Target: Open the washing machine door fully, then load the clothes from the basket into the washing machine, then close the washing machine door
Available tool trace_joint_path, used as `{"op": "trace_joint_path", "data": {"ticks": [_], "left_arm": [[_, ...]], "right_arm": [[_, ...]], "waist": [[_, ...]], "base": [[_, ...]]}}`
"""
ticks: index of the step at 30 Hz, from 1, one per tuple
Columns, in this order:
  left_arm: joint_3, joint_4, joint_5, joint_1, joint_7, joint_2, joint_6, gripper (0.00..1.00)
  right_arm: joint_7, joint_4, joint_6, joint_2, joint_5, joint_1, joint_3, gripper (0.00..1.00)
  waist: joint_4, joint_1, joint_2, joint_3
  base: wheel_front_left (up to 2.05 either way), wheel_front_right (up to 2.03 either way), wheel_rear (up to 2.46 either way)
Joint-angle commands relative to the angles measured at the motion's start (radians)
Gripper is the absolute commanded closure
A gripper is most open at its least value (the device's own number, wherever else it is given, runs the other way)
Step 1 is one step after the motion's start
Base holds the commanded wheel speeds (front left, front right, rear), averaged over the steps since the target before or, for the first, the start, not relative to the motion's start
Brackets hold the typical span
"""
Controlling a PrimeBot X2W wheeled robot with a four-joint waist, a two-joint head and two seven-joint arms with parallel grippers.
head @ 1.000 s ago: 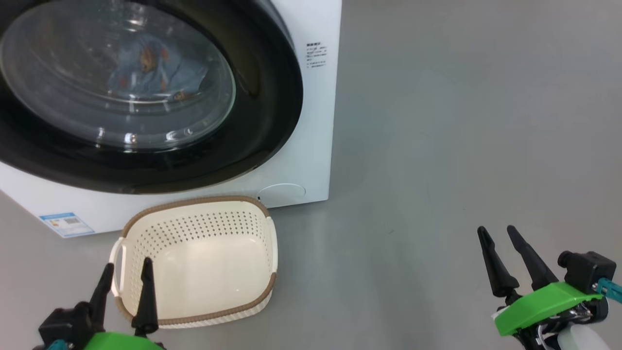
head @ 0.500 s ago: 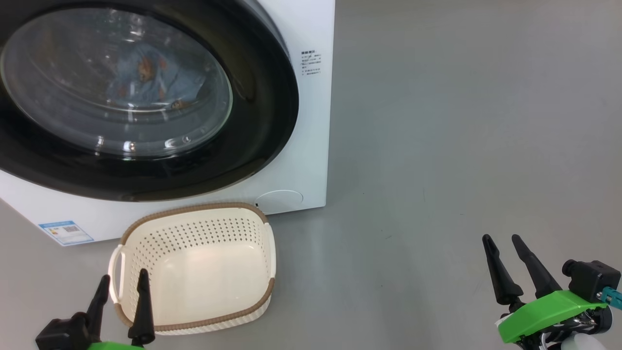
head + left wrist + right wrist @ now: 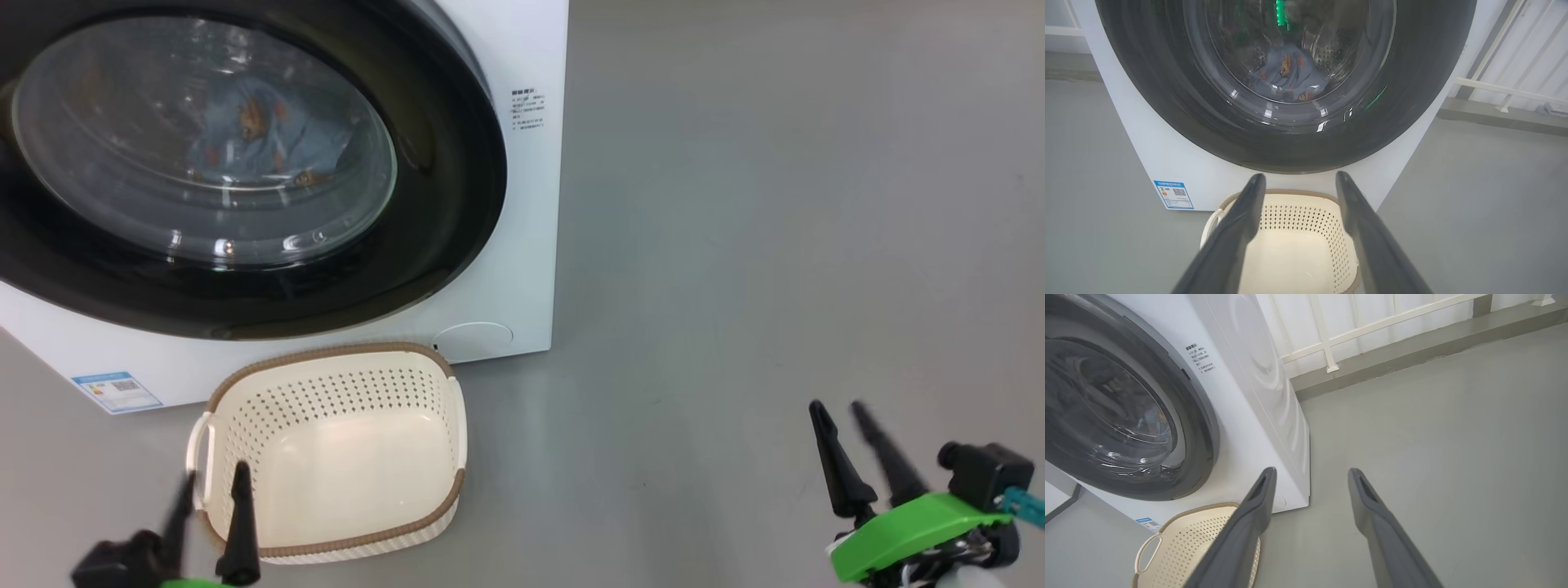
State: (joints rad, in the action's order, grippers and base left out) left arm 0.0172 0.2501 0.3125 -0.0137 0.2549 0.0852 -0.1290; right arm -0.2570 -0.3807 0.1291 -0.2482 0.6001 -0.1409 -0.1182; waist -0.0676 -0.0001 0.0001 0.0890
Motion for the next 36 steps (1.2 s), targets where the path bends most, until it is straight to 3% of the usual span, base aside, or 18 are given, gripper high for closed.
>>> {"op": "trace_joint_path", "data": {"ticks": [1, 11, 15, 36], "left_arm": [[-0.002, 0.011, 0.003, 0.001, -0.001, -0.007, 0.0, 1.0], [-0.002, 0.027, 0.076, 0.007, -0.023, -0.021, 0.0, 1.0], [0.001, 0.027, 0.118, 0.003, -0.034, -0.022, 0.0, 1.0], [0.019, 0.022, 0.335, -0.016, -0.096, -0.024, 0.0, 1.0]], "right_arm": [[0.001, -0.01, 0.0, 0.006, 0.003, 0.001, -0.001, 1.0], [0.02, -0.023, 0.0, 0.031, 0.061, 0.009, 0.008, 1.0], [0.031, -0.018, 0.0, 0.036, 0.094, 0.01, 0.014, 1.0], [0.091, 0.009, 0.0, 0.063, 0.266, 0.013, 0.051, 1.0]], "waist": [[0.0, 0.0001, -0.0001, 0.0], [0.004, 0.0023, -0.0001, -0.007], [0.006, 0.0002, -0.0001, -0.008], [0.017, 0.0001, -0.0001, -0.022]], "base": [[0.0, 0.0, 0.0], [0.0, 0.0, 0.0], [0.0, 0.0, 0.0], [0.0, 0.0, 0.0]]}}
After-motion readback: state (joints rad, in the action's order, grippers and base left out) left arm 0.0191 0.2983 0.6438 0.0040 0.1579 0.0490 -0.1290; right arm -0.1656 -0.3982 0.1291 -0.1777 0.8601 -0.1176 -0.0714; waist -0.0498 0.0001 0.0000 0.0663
